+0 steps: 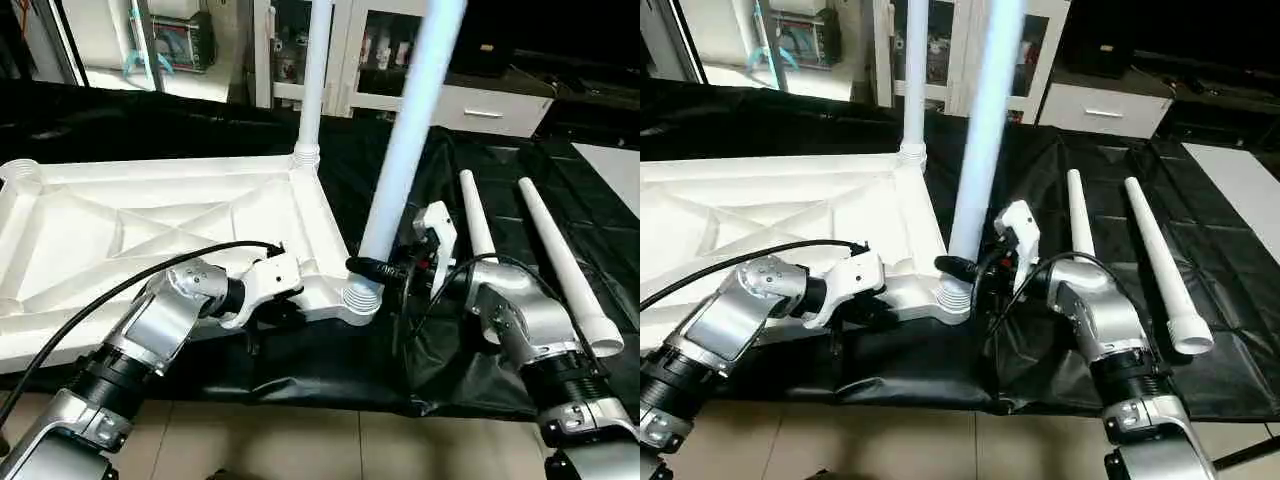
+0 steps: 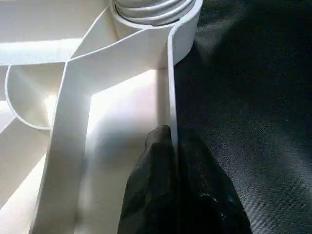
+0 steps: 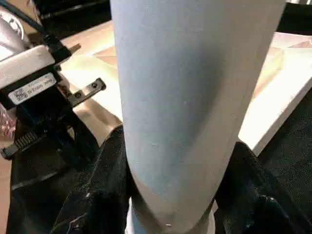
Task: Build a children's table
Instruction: Insert table leg to table base
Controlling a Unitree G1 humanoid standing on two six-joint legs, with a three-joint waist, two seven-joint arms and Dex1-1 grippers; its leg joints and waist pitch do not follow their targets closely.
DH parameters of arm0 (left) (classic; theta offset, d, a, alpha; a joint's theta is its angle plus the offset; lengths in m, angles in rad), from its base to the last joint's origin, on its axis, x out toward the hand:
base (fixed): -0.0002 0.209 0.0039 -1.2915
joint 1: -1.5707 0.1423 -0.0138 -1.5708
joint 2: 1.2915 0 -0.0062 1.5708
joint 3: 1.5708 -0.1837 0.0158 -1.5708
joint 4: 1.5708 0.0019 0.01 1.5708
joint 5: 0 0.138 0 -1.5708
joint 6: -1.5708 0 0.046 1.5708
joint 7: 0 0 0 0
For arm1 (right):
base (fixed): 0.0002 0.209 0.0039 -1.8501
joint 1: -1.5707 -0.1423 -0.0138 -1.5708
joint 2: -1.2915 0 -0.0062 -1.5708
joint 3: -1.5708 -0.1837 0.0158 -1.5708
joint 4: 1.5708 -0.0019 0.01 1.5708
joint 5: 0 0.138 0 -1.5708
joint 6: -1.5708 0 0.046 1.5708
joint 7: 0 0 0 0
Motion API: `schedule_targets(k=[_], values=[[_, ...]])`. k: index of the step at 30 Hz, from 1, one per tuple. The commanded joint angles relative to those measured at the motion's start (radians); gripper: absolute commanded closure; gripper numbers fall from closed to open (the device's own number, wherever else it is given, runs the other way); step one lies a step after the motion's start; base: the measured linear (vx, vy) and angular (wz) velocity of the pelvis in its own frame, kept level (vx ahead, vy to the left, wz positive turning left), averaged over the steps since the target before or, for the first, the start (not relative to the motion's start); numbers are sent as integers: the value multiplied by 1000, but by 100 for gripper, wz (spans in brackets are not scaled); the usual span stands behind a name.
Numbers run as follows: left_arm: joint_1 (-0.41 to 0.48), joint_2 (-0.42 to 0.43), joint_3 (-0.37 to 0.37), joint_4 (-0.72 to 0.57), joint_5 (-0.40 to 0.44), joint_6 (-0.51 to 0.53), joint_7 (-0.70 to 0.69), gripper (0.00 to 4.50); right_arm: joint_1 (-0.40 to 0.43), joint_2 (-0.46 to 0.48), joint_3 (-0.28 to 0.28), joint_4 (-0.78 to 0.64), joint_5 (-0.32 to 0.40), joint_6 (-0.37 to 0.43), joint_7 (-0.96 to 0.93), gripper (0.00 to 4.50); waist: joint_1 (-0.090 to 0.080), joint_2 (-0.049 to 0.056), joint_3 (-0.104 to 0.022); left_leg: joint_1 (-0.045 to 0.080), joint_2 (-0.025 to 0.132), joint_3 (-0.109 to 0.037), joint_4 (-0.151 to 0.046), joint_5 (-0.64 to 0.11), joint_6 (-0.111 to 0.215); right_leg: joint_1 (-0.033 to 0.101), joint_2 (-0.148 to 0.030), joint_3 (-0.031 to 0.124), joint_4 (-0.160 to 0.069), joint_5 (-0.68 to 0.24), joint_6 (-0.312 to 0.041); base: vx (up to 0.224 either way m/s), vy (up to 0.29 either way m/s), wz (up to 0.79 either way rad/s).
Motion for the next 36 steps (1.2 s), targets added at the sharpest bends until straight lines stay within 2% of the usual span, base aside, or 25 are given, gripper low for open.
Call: schedule_targets(k=[1, 3, 4, 12, 16, 19, 20, 26, 30, 32, 36], values=[[-10, -9, -20, -22, -22, -16, -26, 450, 30, -15, -9, 49, -32, 33, -47, 264, -1, 13, -59, 14, 24, -3, -81, -234, -9, 42, -47, 39, -67, -164, -220, 0, 0, 0], [-10, -9, -17, -21, -23, -15, -23, 450, 39, -15, -16, 44, -26, 36, -51, 264, -1, 13, -59, 13, 24, -2, -81, -228, -7, 43, -46, 39, -66, -154, -222, 0, 0, 0], [-10, -11, -13, -20, -26, -13, -19, 450, 52, -16, -23, 37, -22, 36, -56, 264, -1, 9, -58, 13, 23, -2, -81, -227, -6, 43, -46, 39, -67, -157, -221, 0, 0, 0], [-15, -17, -1, -11, -29, -6, -4, 450, 132, -18, -35, -33, -5, 32, -62, 264, 3, 10, -56, 14, 25, -3, -84, -253, -9, 40, -49, 40, -74, -218, -200, 0, 0, 0], [-18, -18, 2, -4, -29, -5, 0, 450, 181, -14, -32, -82, 1, 27, -67, 264, 4, 10, -56, 13, 25, -3, -86, -250, -6, 40, -48, 40, -75, -208, -194, 0, 0, 0], [-20, -17, 3, 1, -28, -7, -1, 450, 201, -21, -14, -104, -17, 20, -69, 264, 4, 17, -56, 15, 25, -4, -86, -254, -8, 39, -48, 40, -77, -211, -194, 0, 0, 0], [-23, -18, 4, 6, -27, -8, 1, 450, 210, -27, 3, -115, -32, 12, -65, 264, 4, 14, -56, 14, 25, -4, -86, -254, -8, 40, -47, 39, -77, -209, -193, 0, 0, 0], [-28, -20, 5, 14, -24, -9, 3, 450, 234, -34, 30, -152, -41, 18, -58, 264, 5, 15, -56, 13, 25, -4, -88, -260, -6, 40, -48, 40, -79, -220, -188, 0, 0, 0], [-28, -21, 5, 15, -25, -10, 1, 450, 224, -45, 62, -145, -71, 19, -50, 264, 3, 15, -53, 13, 25, -5, -90, -276, -11, 39, -48, 40, -82, -247, -179, 0, 0, 0], [-27, -20, 4, 14, -24, -9, 1, 450, 217, -49, 71, -142, -74, 27, -46, 264, 1, 13, -52, 14, 25, -7, -92, -312, -16, 37, -50, 40, -88, -304, -166, 0, 0, 0], [-24, -18, 6, 8, -26, -5, 0, 450, 203, -58, 104, -133, -84, 49, -23, 264, 1, 13, -53, 14, 26, -8, -92, -305, -17, 36, -50, 40, -87, -291, -163, 0, 0, 0]])
